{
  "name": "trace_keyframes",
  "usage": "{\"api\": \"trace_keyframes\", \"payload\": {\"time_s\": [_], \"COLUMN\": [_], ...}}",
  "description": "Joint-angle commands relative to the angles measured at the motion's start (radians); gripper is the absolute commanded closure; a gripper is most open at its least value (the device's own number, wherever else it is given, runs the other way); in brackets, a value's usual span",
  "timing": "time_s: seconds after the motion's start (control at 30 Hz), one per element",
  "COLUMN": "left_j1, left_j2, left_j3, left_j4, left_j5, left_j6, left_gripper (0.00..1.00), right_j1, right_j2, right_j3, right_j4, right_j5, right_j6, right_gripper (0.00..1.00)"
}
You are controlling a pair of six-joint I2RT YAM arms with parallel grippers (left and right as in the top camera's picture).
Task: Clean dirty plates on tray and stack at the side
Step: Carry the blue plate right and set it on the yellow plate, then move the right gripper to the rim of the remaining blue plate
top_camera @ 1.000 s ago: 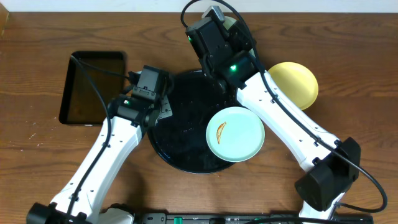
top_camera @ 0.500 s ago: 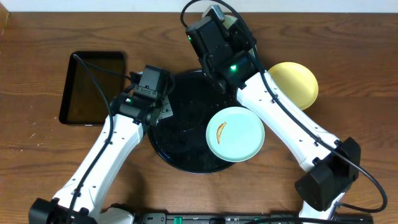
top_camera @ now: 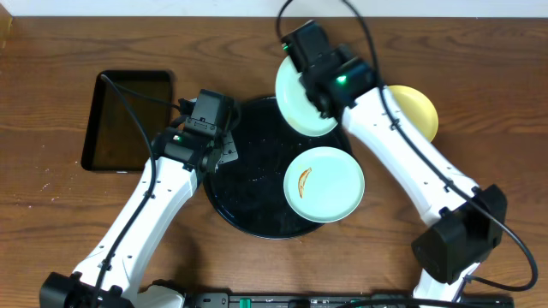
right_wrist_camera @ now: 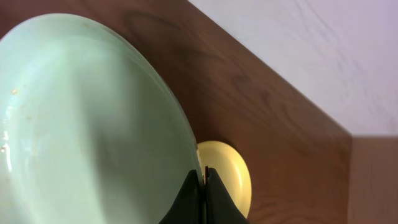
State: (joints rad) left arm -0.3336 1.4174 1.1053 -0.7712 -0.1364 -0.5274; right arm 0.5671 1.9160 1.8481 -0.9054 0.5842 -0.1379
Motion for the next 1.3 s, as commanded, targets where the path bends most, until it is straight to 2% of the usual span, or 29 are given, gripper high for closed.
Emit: {"api": "trace_keyframes", "payload": {"time_s": [0.0,0.07,0.13,0.23,0.37,0.47,0.6,0.7,0.83,1.13,1.27], "left_j1": [0.003,0.003,0.003,0.003,0.003,0.003,0.003,0.003,0.003,0.003,0.003], "left_j2": [0.003,0.003,0.003,0.003,0.003,0.003,0.003,0.003,0.003,0.003,0.003], "left_j3": [-0.008,-0.008,-0.008,-0.008,-0.008,-0.008,-0.008,-0.008,-0.008,-0.008,-0.008], "left_j4": [-0.003,-0.001,0.004,0.001,-0.008,-0.01,-0.01,-0.008,-0.006,-0.006,-0.006], "left_j5": [-0.002,-0.002,-0.002,-0.002,-0.002,-0.002,-0.002,-0.002,-0.002,-0.002,-0.002], "left_j6": [-0.013,-0.038,-0.055,-0.054,-0.053,-0.054,-0.054,-0.054,-0.054,-0.054,-0.054], "left_gripper": [0.92,0.92,0.92,0.92,0.92,0.92,0.92,0.92,0.92,0.92,0.92], "right_j1": [-0.011,0.004,0.007,-0.027,-0.127,-0.261,-0.431,-0.575,-0.673,-0.758,-0.753], "right_j2": [-0.027,-0.025,-0.024,-0.029,-0.029,-0.029,-0.029,-0.029,-0.029,-0.029,-0.028], "right_j3": [0.014,0.014,0.014,0.014,0.014,0.014,0.011,-0.023,-0.116,-0.367,-0.403], "right_j4": [-0.003,-0.022,-0.058,-0.111,-0.129,-0.146,-0.183,-0.257,-0.241,0.052,0.113], "right_j5": [0.042,0.032,0.072,0.104,-0.228,-0.499,-0.694,-0.645,-0.592,-0.674,-0.679], "right_j6": [0.057,0.008,0.024,0.276,0.335,0.369,0.367,0.365,0.366,0.369,0.378], "right_gripper": [0.99,0.99,0.99,0.99,0.99,0.99,0.99,0.99,0.99,0.99,0.99]}}
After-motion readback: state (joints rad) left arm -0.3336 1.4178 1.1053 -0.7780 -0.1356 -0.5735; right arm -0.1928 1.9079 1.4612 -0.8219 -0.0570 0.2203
